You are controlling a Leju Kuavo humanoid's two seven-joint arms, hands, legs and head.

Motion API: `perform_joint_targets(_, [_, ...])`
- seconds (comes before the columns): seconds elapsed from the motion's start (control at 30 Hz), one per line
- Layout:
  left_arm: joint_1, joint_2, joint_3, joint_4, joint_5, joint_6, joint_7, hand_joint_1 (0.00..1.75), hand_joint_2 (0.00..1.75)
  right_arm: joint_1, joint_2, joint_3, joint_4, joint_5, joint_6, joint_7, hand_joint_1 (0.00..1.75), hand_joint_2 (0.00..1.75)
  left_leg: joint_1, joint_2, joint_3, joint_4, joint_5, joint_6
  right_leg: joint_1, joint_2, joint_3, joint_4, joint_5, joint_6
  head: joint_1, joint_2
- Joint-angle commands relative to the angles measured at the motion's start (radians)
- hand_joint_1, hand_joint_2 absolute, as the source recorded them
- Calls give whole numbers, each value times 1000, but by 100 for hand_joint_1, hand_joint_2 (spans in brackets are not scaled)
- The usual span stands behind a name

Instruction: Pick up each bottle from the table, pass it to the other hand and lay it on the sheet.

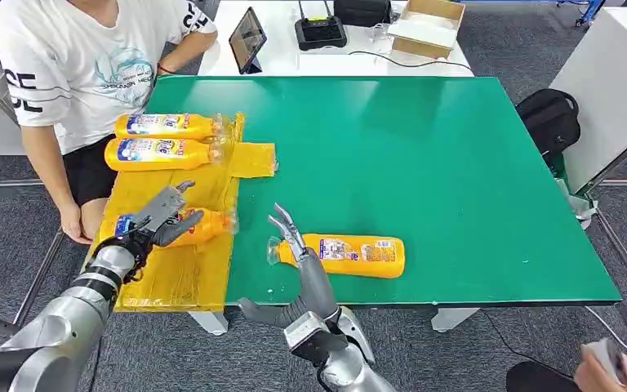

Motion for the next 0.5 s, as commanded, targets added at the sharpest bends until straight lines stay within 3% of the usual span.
perform_joint_targets(0.03, [97, -148, 247, -231, 222, 508, -163, 0, 175, -66, -63, 37, 123, 192, -49, 152, 0, 175, 1, 0, 0, 0, 0, 2, 1, -2, 1, -2, 0, -2, 0, 0])
perform_joint_targets(0.1, [163, -155, 216, -379, 301, 541, -171, 0, 175, -82, -84, 12, 119, 259, -93, 204, 0, 175, 0, 0, -1, -1, -1, 3, 1, -2, -1, -2, 0, -3, 0, 0])
perform_joint_targets(0.27, [373, -146, 89, -735, 442, 562, -171, 0, 175, -88, -179, -77, 3, 430, -62, 390, 0, 175, -1, 3, -1, -1, -2, 3, 0, 1, -1, -3, 0, -2, 0, 0])
perform_joint_targets(0.37, [440, -141, 50, -820, 441, 570, -171, 0, 175, -86, -221, -112, -46, 585, -96, 486, 0, 175, -1, 3, -2, 0, -3, 3, 0, 1, -3, -2, -1, -1, 0, 0])
perform_joint_targets(0.5, [448, -143, 46, -826, 437, 573, -171, 0, 175, -88, -224, -119, -49, 593, -96, 493, 0, 175, 0, 2, -7, 1, -2, 2, 0, 0, -6, -1, -1, -1, 0, 0])
